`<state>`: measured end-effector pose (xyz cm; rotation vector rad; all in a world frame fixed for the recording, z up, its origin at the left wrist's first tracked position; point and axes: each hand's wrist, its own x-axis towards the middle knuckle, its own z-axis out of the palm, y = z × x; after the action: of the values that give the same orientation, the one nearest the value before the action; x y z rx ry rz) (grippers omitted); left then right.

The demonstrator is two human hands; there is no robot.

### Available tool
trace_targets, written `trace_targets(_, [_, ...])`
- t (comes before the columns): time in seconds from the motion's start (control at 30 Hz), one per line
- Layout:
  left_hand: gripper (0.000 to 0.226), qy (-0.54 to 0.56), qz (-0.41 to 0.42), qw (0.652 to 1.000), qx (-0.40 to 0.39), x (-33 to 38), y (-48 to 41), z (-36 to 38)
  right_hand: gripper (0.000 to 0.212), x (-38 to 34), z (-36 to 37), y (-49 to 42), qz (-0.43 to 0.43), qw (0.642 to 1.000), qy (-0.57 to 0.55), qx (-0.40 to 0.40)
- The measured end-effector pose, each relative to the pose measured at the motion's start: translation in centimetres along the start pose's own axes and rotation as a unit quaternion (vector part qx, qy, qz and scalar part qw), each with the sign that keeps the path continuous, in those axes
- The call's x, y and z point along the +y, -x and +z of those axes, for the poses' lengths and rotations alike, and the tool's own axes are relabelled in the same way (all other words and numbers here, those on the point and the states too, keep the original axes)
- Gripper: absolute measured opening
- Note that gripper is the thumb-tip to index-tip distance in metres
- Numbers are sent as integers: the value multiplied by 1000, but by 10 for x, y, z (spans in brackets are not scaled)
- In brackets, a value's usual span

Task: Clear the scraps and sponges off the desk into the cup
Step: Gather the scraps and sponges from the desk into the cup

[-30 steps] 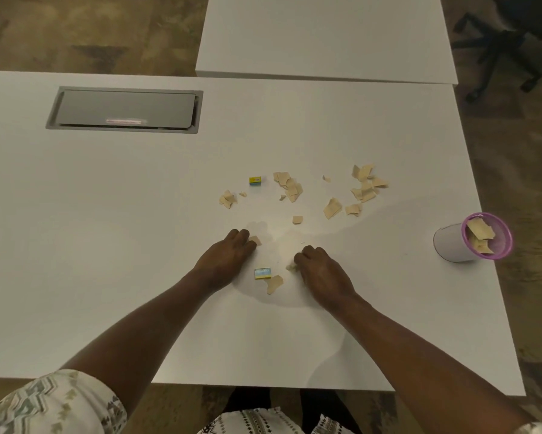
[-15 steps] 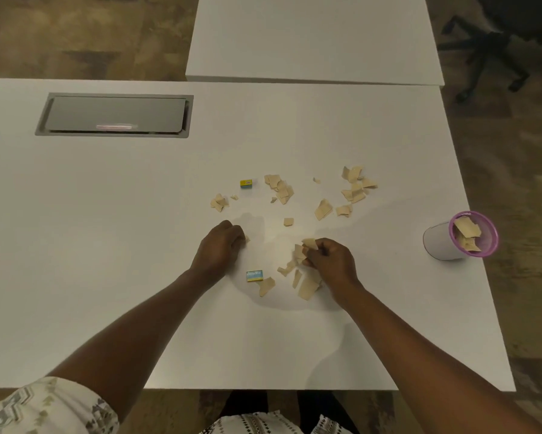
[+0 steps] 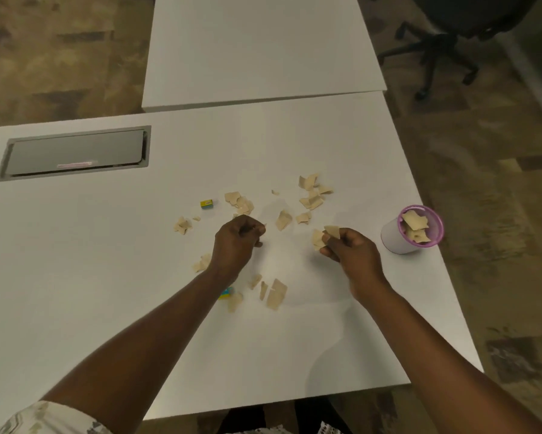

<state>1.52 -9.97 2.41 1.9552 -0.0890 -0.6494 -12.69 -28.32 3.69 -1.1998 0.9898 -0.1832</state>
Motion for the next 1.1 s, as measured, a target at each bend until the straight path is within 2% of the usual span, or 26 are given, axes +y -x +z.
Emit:
trace_targets(0.17, [8, 8, 45, 997, -57, 47, 4, 65, 18, -29, -58, -6, -67, 996, 5, 61])
trace_targets(0.27, [7, 2, 88, 992, -92, 72, 6, 109, 16, -39, -96, -17, -104, 982, 90, 131])
trace_targets(0.33, [7, -15, 113, 986, -125, 87, 7, 144, 10, -42, -123, -25, -95, 969, 143, 178])
trace_targets(0.43, [9, -69, 157, 974, -146, 101, 5, 189, 16, -47, -146, -32, -87, 942, 237, 222])
trace_targets(0.53, [10, -138, 199, 959, -146, 111, 7, 224, 11, -52, -158, -39, -96, 925, 305, 207])
trace_targets(0.63, [14, -198, 205, 945, -163, 116, 8, 244, 12, -54, -165, -46, -99, 913, 357, 172])
trace_targets(0.87, [41, -284, 303, 888, -196, 110, 13, 252, 31, -59, -174, -46, -109, 893, 412, 144])
trace_targets(0.93, [42, -287, 319, 884, -186, 107, 14, 250, 31, -57, -175, -40, -142, 874, 437, 159])
trace_targets(1.0, [41, -284, 337, 882, -166, 103, 16, 246, 29, -54, -172, -32, -213, 845, 456, 181])
trace_targets(1.07, [37, -278, 346, 885, -143, 98, 17, 239, 33, -45, -167, -26, -291, 817, 469, 167])
trace_targets(1.1, [36, -280, 345, 886, -134, 93, 17, 234, 39, -38, -164, -25, -304, 807, 486, 140])
